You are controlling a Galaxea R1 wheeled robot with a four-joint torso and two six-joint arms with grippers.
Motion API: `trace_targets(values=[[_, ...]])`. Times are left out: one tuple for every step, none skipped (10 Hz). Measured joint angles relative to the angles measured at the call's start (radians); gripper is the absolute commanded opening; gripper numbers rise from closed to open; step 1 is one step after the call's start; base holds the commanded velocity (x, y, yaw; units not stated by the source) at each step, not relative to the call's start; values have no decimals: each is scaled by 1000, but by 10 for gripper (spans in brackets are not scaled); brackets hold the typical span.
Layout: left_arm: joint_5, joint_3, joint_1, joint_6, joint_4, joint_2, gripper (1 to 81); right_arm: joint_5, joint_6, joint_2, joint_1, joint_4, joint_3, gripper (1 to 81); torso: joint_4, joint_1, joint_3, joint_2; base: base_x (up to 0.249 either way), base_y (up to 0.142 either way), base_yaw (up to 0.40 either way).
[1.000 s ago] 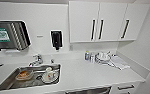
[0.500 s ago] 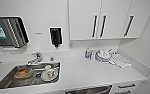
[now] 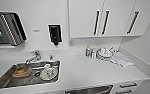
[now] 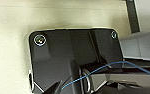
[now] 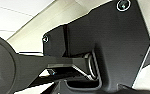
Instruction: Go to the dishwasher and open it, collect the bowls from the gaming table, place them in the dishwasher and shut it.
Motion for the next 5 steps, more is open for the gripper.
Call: trace_targets(values=[[-12, 60, 0, 0, 0, -43, 811, 1, 5, -16, 3, 0, 35, 811, 0, 21, 0, -34, 0, 0, 0], [-20, 126, -3, 0, -1, -93, 811, 5, 10, -48, 11, 0, 73, 811, 0, 44, 0, -69, 0, 0, 0], [-29, 189, -9, 0, -1, -148, 811, 13, 20, -85, 19, 0, 105, 811, 0, 65, 0, -103, 0, 0, 0], [-38, 249, -12, 0, -1, -200, 811, 20, 30, -131, 23, 0, 151, 811, 0, 87, 0, -138, 0, 0, 0], [-41, 311, -16, 0, -1, -248, 811, 25, 41, -166, 24, 0, 187, 811, 0, 109, 0, -173, 0, 0, 0]])
